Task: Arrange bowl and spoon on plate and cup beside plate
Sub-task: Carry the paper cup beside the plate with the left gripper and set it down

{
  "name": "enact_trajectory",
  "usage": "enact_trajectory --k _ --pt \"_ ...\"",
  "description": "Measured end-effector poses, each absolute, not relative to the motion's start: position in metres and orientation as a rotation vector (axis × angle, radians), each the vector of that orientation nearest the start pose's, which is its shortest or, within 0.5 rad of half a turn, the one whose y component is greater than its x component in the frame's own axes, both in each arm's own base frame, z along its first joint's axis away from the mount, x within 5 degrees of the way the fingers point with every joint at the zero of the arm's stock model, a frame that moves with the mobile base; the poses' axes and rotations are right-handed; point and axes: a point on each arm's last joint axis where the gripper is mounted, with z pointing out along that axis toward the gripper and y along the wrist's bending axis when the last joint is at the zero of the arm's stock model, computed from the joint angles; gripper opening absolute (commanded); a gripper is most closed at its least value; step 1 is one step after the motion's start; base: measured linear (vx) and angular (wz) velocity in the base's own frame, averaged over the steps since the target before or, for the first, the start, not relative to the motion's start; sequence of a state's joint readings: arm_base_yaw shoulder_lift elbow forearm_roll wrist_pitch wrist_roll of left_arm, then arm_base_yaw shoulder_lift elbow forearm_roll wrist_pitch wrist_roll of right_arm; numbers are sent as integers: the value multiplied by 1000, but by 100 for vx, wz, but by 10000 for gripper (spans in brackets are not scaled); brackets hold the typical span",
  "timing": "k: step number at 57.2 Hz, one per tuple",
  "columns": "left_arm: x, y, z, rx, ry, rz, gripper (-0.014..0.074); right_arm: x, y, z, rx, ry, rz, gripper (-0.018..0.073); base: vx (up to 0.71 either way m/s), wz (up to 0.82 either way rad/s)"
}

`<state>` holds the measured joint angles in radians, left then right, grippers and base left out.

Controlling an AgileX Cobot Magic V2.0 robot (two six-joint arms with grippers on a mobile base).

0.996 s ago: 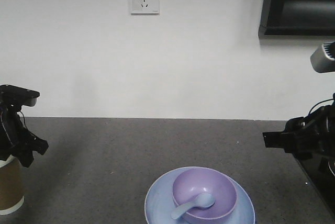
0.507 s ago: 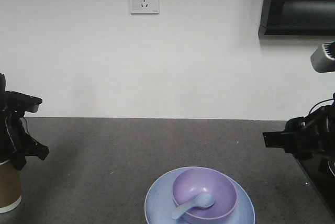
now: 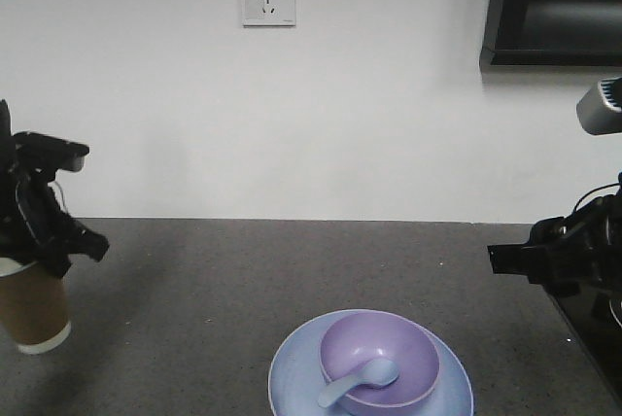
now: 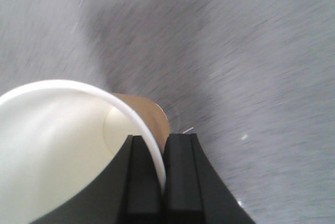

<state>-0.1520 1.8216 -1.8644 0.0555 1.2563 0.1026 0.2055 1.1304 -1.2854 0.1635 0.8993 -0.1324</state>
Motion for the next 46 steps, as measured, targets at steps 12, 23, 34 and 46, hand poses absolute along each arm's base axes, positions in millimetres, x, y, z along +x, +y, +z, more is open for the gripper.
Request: enact_trajectory --k 12,23,34,46 --pt "370 -120 396 548 2519 -112 0 217 57 422 -332 2201 238 592 0 0" --pt "356 -170 391 717 2496 -178 0 217 57 422 -332 2201 238 592 0 0" --pt "357 -197 370 793 2532 -184 0 217 57 422 -332 2201 238 592 0 0" --pt "358 -221 347 869 2568 -188 0 217 57 422 -332 2201 238 592 0 0"
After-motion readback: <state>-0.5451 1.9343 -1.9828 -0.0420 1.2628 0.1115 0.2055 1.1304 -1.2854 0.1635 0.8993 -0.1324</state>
